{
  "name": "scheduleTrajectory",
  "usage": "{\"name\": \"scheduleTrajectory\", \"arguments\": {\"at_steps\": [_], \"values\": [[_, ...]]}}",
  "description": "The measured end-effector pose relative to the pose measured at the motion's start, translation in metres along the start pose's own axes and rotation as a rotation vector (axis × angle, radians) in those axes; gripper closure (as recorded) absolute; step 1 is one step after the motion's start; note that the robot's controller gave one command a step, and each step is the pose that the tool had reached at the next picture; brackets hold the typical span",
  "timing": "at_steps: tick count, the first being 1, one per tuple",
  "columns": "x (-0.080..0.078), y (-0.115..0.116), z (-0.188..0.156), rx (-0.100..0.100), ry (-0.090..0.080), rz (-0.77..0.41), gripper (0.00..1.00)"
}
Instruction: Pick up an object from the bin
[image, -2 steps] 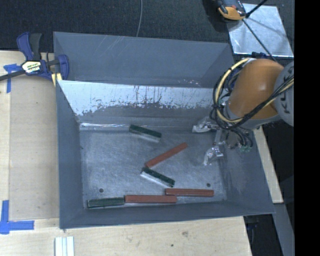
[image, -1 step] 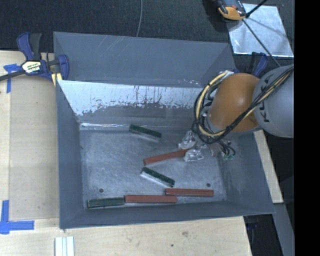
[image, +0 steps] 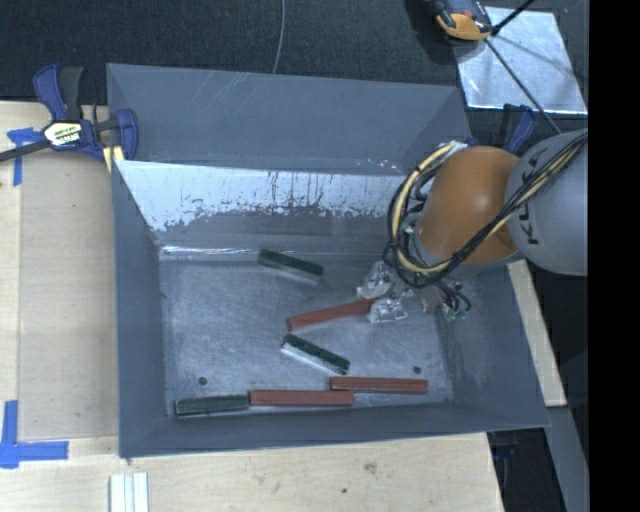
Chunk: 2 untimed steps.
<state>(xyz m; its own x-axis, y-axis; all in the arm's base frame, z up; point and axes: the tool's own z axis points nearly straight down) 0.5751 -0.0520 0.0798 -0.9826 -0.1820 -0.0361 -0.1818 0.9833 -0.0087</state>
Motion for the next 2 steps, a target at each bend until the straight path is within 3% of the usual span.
{"name": "scheduleTrajectory", "arguments": {"at_steps": [1,2], "values": [[0.011,0.0,-0.031,-0.01,0.038,-0.015,1.0],[-0.012,-0.009,-0.063,-0.007,0.03,0.034,1.0]]}}
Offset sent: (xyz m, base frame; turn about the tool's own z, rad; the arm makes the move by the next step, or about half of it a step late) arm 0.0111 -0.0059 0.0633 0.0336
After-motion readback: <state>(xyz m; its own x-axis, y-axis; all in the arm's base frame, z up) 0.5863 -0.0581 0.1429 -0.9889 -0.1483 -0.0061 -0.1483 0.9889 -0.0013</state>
